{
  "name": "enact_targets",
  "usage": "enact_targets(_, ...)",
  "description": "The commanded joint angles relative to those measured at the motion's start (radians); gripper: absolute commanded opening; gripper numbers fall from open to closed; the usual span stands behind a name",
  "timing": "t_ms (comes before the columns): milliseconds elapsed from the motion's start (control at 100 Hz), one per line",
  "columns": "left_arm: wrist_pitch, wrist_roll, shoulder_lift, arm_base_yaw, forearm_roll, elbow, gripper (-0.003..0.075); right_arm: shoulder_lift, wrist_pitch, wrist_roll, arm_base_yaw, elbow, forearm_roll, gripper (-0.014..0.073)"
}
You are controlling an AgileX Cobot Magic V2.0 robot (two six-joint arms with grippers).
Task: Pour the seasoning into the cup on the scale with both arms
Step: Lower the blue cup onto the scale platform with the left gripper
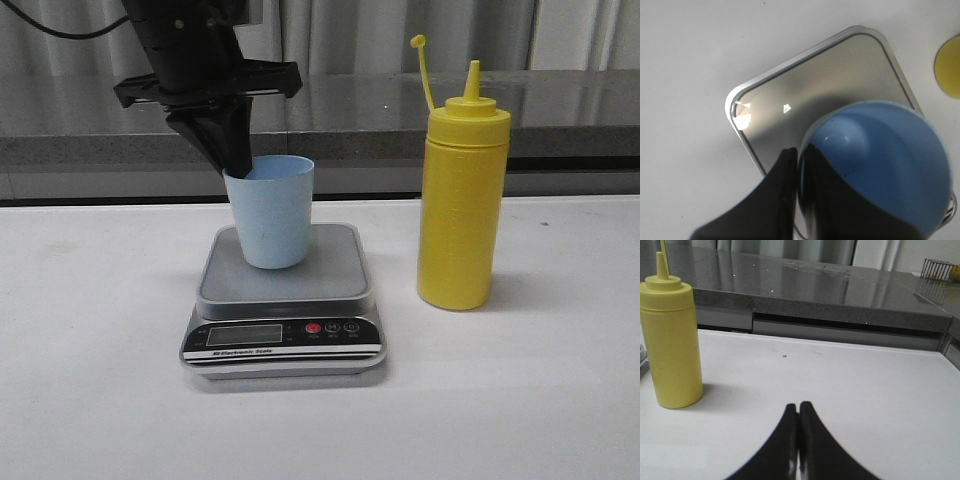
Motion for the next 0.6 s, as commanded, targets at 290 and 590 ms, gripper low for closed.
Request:
enact_targets(290,-0.045,0.01,-0.053,-0.016,-0.017,-0.031,-0.0018,-0.016,-0.084,-0.013,-0.005,0.0,-0.008,-0.012)
enact_targets(590,-0.038,0.01,-0.053,-0.016,-0.017,-0.031,0.0167,-0.016,-0.084,-0.013,-0.005,0.0,-0.008,-0.012)
